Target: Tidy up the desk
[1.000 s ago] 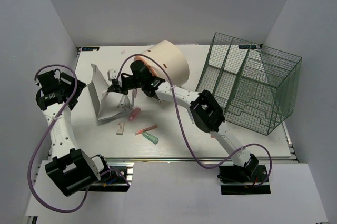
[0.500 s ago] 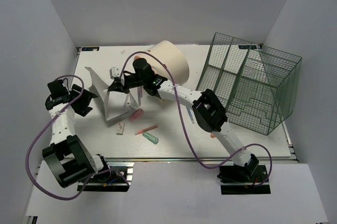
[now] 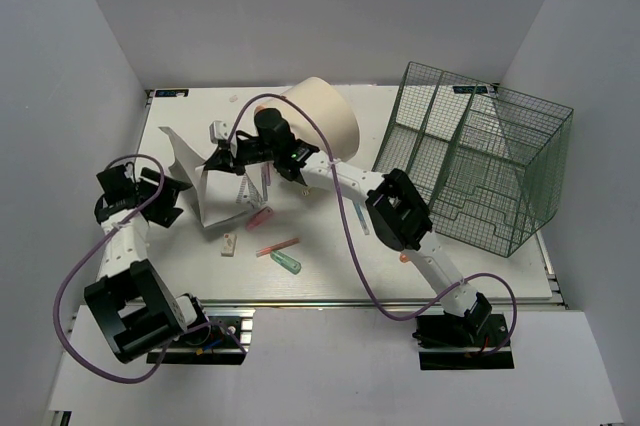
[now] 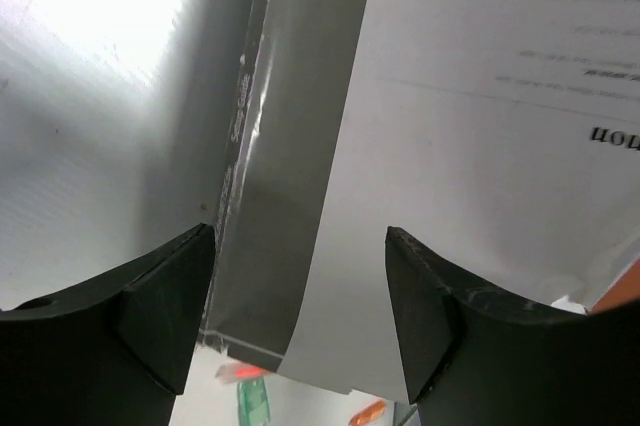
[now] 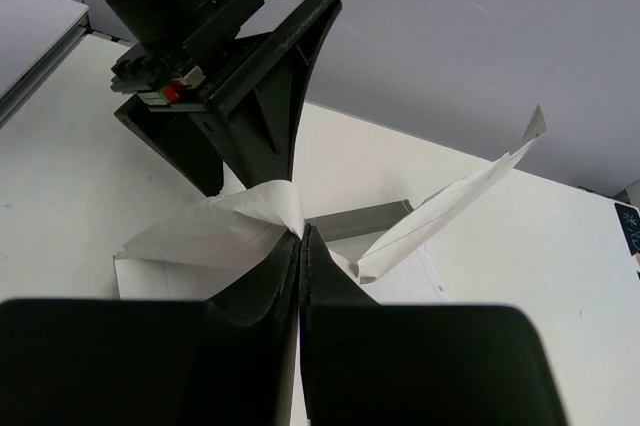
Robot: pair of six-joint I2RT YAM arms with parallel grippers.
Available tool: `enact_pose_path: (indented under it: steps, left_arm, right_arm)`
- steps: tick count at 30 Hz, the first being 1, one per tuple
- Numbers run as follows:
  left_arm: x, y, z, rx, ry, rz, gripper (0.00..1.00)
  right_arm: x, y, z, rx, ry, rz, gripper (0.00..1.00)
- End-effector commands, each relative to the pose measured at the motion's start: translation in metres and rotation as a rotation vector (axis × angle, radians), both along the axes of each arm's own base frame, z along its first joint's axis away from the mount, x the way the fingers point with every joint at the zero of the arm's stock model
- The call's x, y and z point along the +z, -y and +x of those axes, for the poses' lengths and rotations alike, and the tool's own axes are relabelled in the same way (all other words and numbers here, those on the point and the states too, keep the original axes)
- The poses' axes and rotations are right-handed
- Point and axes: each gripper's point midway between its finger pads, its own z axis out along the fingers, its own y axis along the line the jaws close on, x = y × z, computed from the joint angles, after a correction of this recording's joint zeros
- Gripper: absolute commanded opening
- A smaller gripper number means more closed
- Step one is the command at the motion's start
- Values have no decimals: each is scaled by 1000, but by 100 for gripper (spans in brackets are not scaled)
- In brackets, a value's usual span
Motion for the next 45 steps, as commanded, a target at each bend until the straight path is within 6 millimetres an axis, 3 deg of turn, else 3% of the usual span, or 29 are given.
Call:
enact_pose_path:
  steps: [1, 5, 6, 8, 9, 11, 19, 22, 45]
  left_arm:
    - [18, -11, 9, 51, 104, 44, 79]
    - [7, -12, 7, 91, 108, 30, 79]
    - [12, -13, 11, 100, 155, 37, 80]
    - [1, -12, 6, 142, 163, 3, 80]
    - [9, -14, 12, 148, 223, 19, 80]
    - [0, -10, 10, 168, 235, -13, 81]
    - [0, -8, 26, 131, 319, -43, 83]
    - [6, -5, 33, 119, 375, -76, 83]
    - [-9, 14, 58, 20, 450, -234, 84]
  right_arm:
    - [113, 12, -3, -8, 118, 207, 0]
    - [117, 15, 5, -28, 108, 216, 0]
    - [117, 16, 7, -29, 104, 215, 0]
    - [117, 17, 8, -32, 99, 215, 0]
    - [119, 19, 8, -30, 96, 216, 0]
    - [121, 20, 7, -26, 92, 219, 0]
    - [130, 27, 2, -2, 73, 228, 0]
    - [128, 27, 0, 10, 58, 223, 0]
    - [109, 31, -7, 36, 13, 185, 0]
